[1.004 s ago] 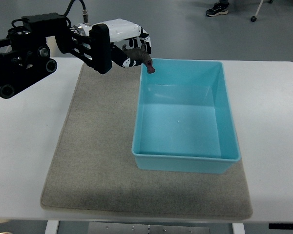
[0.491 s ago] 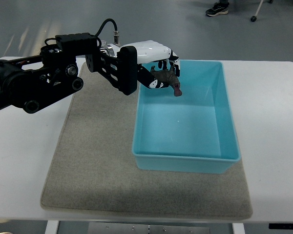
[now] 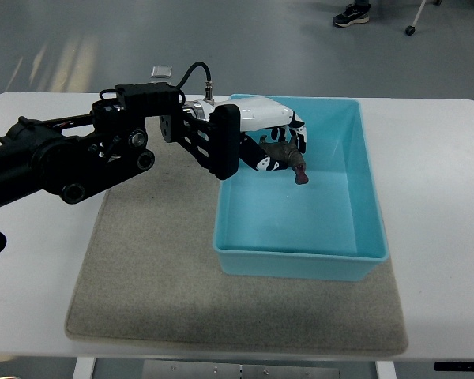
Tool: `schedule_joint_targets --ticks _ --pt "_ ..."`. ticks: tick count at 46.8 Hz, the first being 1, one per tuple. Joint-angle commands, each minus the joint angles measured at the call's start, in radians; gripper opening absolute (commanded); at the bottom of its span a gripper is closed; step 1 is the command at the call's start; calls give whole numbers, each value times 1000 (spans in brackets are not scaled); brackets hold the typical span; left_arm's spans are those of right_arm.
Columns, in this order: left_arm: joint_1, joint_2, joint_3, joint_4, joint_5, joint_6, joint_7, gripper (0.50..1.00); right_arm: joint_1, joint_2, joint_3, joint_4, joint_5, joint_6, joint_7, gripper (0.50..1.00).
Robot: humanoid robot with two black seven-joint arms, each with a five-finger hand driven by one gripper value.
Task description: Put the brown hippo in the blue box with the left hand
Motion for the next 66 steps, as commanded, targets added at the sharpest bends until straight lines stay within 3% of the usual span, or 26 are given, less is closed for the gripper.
schedule_joint_targets --ticks 1,18,28,32,40,66 --pt "8 -14 0 3 2 -1 0 500 0 0 1 0 0 0 0 936" --pt "41 -37 6 4 5 -9 0 514 0 0 -1 0 0 0 0 936" --pt "51 -41 12 21 5 -9 0 660 0 0 1 0 0 0 0 936" --pt "54 -41 12 21 5 -12 0 664 0 0 1 0 0 0 0 936" --pt "54 -41 11 21 3 -12 0 728 0 0 -1 0 0 0 0 936" --pt "36 -38 -64 73 -15 0 0 739 0 0 -1 0 0 0 0 936"
